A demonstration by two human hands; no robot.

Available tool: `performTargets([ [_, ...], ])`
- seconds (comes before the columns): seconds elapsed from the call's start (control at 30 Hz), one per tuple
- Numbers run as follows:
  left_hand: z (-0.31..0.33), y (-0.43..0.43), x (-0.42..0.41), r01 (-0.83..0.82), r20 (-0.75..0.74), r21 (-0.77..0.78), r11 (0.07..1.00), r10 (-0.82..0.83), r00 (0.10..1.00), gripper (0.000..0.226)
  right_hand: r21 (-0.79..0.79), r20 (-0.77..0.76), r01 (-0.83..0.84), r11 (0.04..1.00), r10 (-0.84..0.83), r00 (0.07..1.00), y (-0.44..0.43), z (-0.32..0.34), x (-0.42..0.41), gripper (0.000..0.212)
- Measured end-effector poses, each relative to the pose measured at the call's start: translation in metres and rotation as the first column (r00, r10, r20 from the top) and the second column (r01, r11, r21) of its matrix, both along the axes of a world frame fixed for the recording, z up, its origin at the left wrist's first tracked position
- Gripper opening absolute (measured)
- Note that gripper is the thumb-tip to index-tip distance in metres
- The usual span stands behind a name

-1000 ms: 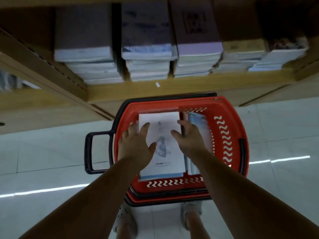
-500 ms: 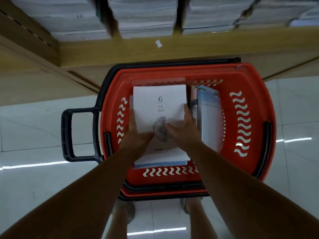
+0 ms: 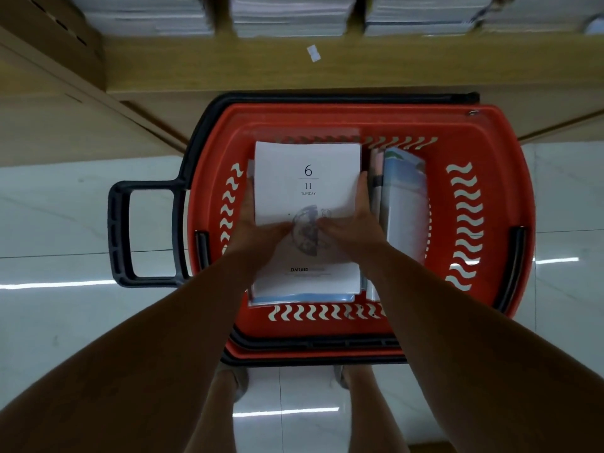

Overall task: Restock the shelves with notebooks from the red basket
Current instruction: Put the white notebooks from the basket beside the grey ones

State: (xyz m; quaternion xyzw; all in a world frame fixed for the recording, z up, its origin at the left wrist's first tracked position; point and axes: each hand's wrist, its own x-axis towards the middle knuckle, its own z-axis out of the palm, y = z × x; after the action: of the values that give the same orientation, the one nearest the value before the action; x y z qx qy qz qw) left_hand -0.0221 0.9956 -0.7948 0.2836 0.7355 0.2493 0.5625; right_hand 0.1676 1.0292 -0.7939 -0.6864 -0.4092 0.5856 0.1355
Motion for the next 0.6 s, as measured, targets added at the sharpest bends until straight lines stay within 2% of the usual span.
performTargets([
  [0.17, -0.003, -0.003, -0.003, -0.017, -0.009, 0.02, 1.0, 0.017, 1.0, 0.101, 0.04, -0.019, 0.031, 0.999, -0.03, 0.999, -0.006, -0.008, -0.005, 0.126],
  [0.33, 0.0, -0.014, -0.001, 0.004, 0.01, 0.022, 1.0, -0.004, 1.0, 0.105, 0.07, -0.032, 0.048, 0.996, -0.046, 0.998, -0.017, -0.012, -0.005, 0.119],
  [0.43, 0.002, -0.016, 0.002, -0.043, 0.037, 0.015, 0.999, 0.042, 0.998, 0.105, 0.072, -0.029, 0.039, 0.997, -0.037, 0.999, -0.019, -0.01, -0.002, 0.118],
  [0.6, 0.001, -0.011, 0.002, -0.07, 0.074, -0.013, 0.997, 0.071, 0.995, 0.094, 0.024, -0.021, -0.031, 0.999, 0.032, 0.999, -0.01, -0.005, 0.007, 0.117],
])
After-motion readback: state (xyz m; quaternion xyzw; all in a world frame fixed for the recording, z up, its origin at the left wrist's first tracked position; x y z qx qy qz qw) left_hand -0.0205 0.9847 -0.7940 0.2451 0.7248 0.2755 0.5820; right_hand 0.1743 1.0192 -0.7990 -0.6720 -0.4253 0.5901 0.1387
